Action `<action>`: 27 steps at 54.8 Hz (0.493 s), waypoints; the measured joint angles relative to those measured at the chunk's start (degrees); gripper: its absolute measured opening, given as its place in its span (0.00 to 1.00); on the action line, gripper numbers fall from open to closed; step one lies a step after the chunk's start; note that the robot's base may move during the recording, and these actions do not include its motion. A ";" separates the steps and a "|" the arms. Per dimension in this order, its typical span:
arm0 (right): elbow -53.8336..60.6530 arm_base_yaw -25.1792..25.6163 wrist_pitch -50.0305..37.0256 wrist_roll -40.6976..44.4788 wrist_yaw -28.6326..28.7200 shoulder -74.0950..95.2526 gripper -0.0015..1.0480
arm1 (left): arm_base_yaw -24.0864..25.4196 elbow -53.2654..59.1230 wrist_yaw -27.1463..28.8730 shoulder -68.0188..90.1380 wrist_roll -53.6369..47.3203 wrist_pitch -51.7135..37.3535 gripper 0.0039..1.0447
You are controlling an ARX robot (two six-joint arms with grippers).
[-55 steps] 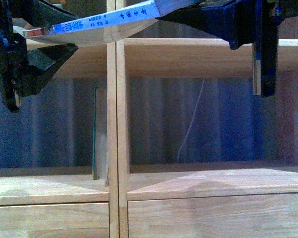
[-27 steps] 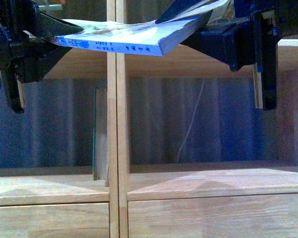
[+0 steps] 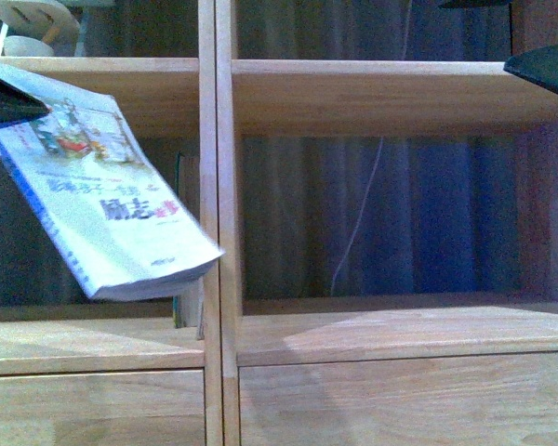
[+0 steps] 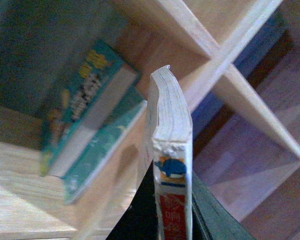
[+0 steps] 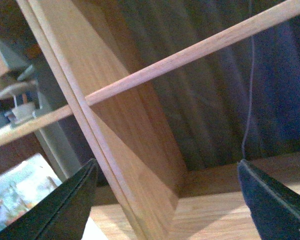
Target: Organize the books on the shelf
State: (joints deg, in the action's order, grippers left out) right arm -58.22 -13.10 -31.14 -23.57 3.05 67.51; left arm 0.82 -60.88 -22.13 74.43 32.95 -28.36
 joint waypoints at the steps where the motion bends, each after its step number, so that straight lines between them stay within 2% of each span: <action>1: 0.31 0.57 -0.33 0.83 0.63 0.15 0.87 | 0.59 -0.24 0.17 -0.26 -1.79 0.94 0.06; 5: 1.29 2.34 -0.83 3.89 2.62 0.68 0.94 | 2.43 -0.52 0.57 -1.27 -9.79 2.19 0.06; 11: 2.27 4.35 -0.72 5.77 3.80 1.62 0.93 | 5.07 -0.96 0.98 -2.21 -19.74 2.73 0.06; 20: 2.54 4.79 -0.66 6.82 3.89 2.01 0.93 | 8.96 -1.33 0.92 -1.46 -32.15 1.44 0.06; 23: 1.42 3.96 6.03 10.32 -2.10 1.03 0.87 | 10.01 -1.36 0.96 -0.46 -36.24 -0.13 0.06; 25: 2.38 3.91 14.03 14.73 -8.09 -1.16 0.80 | 11.19 -1.55 0.85 1.18 -40.24 -2.08 0.06; 27: 4.37 4.07 16.31 16.55 -9.81 -2.71 0.75 | 11.76 -1.57 0.61 2.56 -42.84 -3.43 0.06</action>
State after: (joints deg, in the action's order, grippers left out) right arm -53.84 -9.04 -14.83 -7.03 -6.76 64.79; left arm 12.58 -62.46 -21.52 76.99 -9.89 -31.79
